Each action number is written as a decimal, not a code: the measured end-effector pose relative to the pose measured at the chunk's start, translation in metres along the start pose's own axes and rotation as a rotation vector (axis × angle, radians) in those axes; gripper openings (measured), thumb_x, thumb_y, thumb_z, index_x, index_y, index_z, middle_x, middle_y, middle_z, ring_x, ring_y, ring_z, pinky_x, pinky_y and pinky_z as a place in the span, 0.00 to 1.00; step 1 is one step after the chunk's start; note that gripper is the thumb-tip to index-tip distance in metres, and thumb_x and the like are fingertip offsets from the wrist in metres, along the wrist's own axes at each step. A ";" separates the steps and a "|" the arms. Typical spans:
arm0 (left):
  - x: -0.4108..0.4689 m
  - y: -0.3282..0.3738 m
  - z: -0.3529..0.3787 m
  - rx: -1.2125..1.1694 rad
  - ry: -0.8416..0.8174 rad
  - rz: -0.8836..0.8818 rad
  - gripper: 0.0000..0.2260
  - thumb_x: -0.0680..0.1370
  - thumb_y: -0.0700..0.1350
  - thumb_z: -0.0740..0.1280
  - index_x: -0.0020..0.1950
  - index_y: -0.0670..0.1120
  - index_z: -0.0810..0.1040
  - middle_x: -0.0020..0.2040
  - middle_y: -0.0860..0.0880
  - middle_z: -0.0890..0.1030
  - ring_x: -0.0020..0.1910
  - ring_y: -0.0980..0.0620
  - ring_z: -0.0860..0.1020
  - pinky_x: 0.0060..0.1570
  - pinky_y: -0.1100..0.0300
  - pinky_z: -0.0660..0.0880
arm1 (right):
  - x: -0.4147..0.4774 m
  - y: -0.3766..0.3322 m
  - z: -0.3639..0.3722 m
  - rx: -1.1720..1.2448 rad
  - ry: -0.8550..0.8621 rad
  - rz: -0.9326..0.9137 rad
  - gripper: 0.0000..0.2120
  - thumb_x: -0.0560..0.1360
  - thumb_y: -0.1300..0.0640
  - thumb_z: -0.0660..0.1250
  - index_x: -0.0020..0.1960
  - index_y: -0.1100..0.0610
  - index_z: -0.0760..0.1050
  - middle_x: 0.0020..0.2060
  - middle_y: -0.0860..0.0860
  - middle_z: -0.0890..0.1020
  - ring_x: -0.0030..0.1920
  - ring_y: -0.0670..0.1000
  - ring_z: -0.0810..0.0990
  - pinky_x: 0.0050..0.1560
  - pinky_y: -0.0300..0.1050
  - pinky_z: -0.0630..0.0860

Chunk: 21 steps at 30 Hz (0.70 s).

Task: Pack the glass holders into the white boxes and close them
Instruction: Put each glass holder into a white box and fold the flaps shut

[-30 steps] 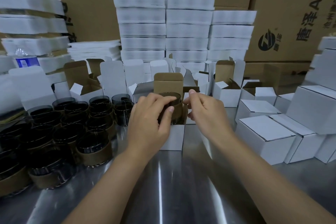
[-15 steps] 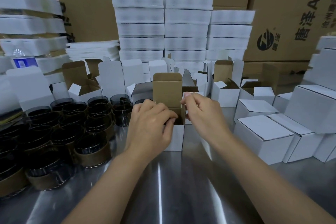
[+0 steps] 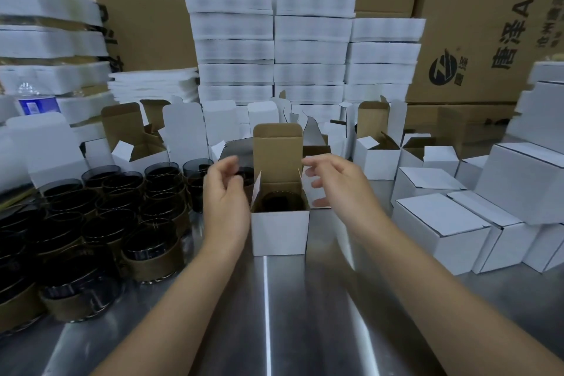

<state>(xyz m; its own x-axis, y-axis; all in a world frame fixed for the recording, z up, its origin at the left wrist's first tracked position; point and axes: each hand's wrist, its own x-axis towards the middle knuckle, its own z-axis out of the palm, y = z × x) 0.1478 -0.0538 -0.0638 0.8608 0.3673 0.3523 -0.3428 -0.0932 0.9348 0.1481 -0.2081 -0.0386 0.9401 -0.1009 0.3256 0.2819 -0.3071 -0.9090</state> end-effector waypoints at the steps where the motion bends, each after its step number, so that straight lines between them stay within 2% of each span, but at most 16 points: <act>1: 0.003 -0.002 0.000 -0.044 -0.002 -0.116 0.13 0.81 0.38 0.57 0.58 0.56 0.71 0.55 0.57 0.75 0.59 0.57 0.73 0.60 0.60 0.70 | 0.001 0.001 0.000 0.065 -0.004 0.060 0.16 0.78 0.58 0.56 0.47 0.41 0.78 0.40 0.37 0.78 0.39 0.40 0.78 0.47 0.45 0.81; 4: 0.006 -0.007 -0.001 -0.221 -0.125 -0.391 0.12 0.79 0.39 0.60 0.59 0.51 0.74 0.55 0.48 0.80 0.53 0.52 0.79 0.47 0.58 0.74 | 0.003 0.002 0.000 0.200 -0.060 0.270 0.13 0.76 0.59 0.61 0.54 0.47 0.79 0.50 0.45 0.78 0.47 0.46 0.77 0.56 0.50 0.78; 5: 0.005 -0.008 -0.001 -0.248 -0.181 -0.443 0.12 0.78 0.39 0.60 0.60 0.48 0.75 0.55 0.45 0.82 0.53 0.48 0.80 0.46 0.56 0.76 | 0.004 0.003 0.000 0.211 -0.089 0.309 0.13 0.75 0.60 0.62 0.56 0.50 0.79 0.51 0.49 0.79 0.51 0.49 0.77 0.57 0.50 0.77; 7: 0.002 -0.010 -0.002 -0.267 -0.264 -0.480 0.16 0.77 0.39 0.59 0.63 0.46 0.77 0.55 0.41 0.82 0.56 0.41 0.80 0.53 0.49 0.76 | 0.002 0.005 0.002 0.225 -0.173 0.349 0.15 0.74 0.61 0.64 0.60 0.53 0.78 0.51 0.53 0.80 0.53 0.52 0.77 0.52 0.47 0.77; 9: 0.001 -0.007 -0.001 -0.253 -0.310 -0.448 0.17 0.76 0.38 0.58 0.62 0.45 0.79 0.56 0.40 0.82 0.59 0.38 0.78 0.59 0.46 0.73 | 0.000 0.007 0.005 0.216 -0.276 0.345 0.14 0.74 0.62 0.64 0.57 0.53 0.79 0.49 0.51 0.83 0.50 0.49 0.80 0.47 0.43 0.76; 11: 0.001 -0.005 -0.002 -0.218 -0.318 -0.386 0.18 0.76 0.35 0.57 0.61 0.45 0.79 0.56 0.41 0.82 0.59 0.38 0.78 0.60 0.46 0.73 | -0.001 0.009 0.006 0.196 -0.313 0.340 0.12 0.74 0.61 0.64 0.54 0.50 0.80 0.48 0.49 0.85 0.46 0.46 0.81 0.45 0.41 0.75; 16: 0.003 -0.007 -0.004 -0.199 -0.322 -0.253 0.18 0.77 0.34 0.59 0.59 0.51 0.79 0.52 0.49 0.84 0.55 0.48 0.81 0.57 0.51 0.76 | 0.002 0.012 0.002 0.296 -0.303 0.356 0.20 0.73 0.65 0.67 0.57 0.43 0.76 0.46 0.48 0.85 0.44 0.49 0.82 0.48 0.45 0.77; 19: 0.006 -0.010 -0.003 -0.209 -0.269 -0.234 0.16 0.77 0.33 0.61 0.49 0.53 0.81 0.46 0.54 0.85 0.49 0.52 0.82 0.52 0.55 0.76 | 0.004 0.013 0.001 0.300 -0.288 0.364 0.16 0.72 0.66 0.68 0.51 0.46 0.78 0.45 0.49 0.84 0.45 0.50 0.80 0.50 0.48 0.76; 21: 0.007 -0.012 -0.002 -0.198 -0.247 -0.236 0.14 0.78 0.35 0.62 0.40 0.52 0.82 0.47 0.52 0.83 0.51 0.47 0.80 0.55 0.50 0.75 | 0.004 0.011 0.001 0.269 -0.287 0.361 0.10 0.73 0.64 0.67 0.45 0.49 0.78 0.43 0.49 0.82 0.45 0.49 0.78 0.50 0.48 0.74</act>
<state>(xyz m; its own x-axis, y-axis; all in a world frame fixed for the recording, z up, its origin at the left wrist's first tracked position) 0.1567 -0.0480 -0.0725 0.9809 0.1213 0.1518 -0.1698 0.1561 0.9730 0.1550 -0.2107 -0.0478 0.9904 0.1191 -0.0704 -0.0657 -0.0432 -0.9969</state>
